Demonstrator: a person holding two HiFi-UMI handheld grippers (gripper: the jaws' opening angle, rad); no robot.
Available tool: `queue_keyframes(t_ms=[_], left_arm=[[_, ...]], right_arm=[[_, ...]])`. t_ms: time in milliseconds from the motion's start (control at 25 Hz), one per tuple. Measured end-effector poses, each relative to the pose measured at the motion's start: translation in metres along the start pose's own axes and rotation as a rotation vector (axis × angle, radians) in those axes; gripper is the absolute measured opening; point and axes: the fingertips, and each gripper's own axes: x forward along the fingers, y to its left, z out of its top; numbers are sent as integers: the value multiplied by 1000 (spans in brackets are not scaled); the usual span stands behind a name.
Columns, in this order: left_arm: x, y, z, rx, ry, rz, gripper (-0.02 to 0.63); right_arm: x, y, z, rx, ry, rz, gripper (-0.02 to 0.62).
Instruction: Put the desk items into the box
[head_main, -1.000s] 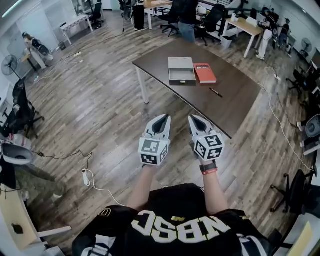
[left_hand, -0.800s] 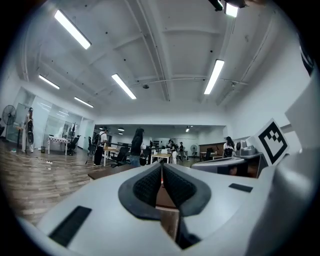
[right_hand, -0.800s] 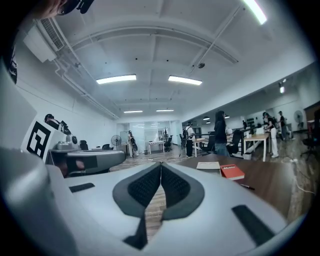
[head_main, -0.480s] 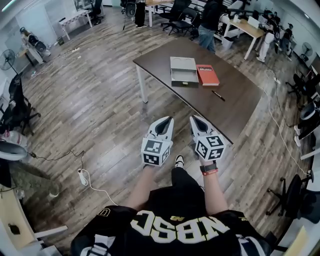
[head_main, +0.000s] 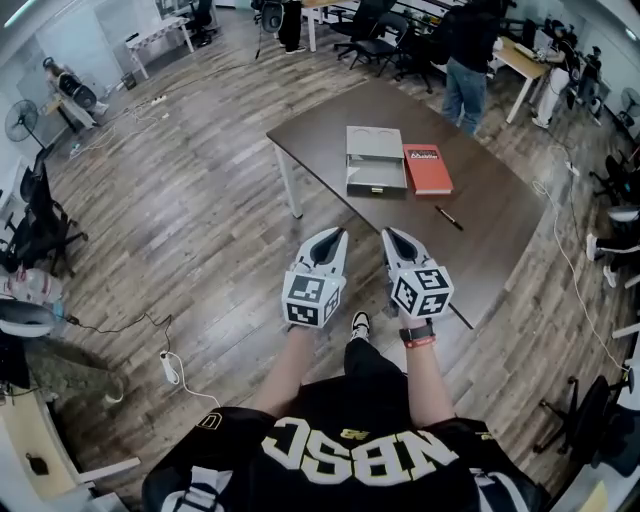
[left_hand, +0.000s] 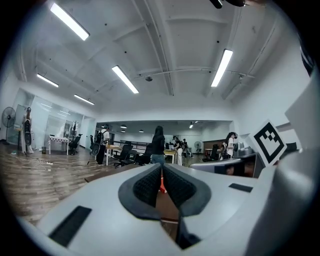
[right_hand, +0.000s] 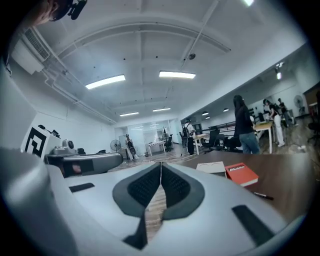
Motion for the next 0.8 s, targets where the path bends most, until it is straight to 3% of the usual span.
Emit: queue_keyframes(t_ms=[520, 800], left_arm=[[208, 34, 11, 25, 27, -14, 25], [272, 43, 3, 29, 52, -30, 25]], right_arm=[[112, -163, 60, 47, -6, 6, 17], [151, -217, 65, 81, 9, 4, 28]])
